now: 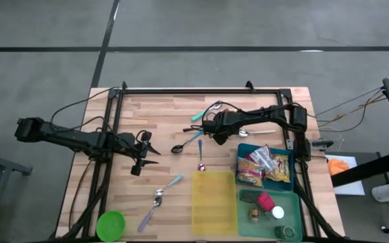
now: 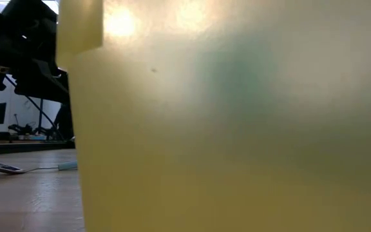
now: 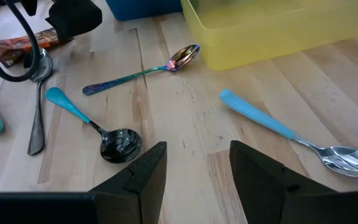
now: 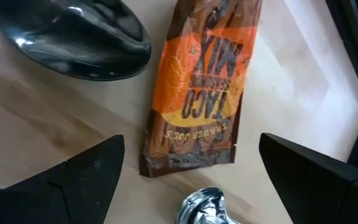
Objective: Pick & Place Food Item
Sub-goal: Put the orange seasoning pack into the green bin
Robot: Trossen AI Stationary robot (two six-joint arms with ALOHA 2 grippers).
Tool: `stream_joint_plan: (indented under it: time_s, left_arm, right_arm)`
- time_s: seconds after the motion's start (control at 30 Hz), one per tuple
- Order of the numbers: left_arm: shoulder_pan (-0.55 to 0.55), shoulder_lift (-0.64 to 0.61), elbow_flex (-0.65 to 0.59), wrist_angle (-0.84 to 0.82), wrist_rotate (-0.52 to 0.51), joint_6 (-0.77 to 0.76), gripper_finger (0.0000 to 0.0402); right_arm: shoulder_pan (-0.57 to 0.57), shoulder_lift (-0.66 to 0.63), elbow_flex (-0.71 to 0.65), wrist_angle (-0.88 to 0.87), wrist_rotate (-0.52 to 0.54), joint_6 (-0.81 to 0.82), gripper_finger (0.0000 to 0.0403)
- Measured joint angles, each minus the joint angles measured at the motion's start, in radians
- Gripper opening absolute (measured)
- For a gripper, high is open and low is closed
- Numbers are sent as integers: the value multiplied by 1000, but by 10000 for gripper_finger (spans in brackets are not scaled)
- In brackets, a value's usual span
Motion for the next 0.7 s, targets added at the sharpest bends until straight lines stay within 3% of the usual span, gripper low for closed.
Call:
stream_joint_plan:
  time_s: [0.7]
  left_arm:
    - [0, 0, 0, 0, 0, 0, 174]
  right_arm:
    - [-30, -1, -46, 51, -22, 10, 370]
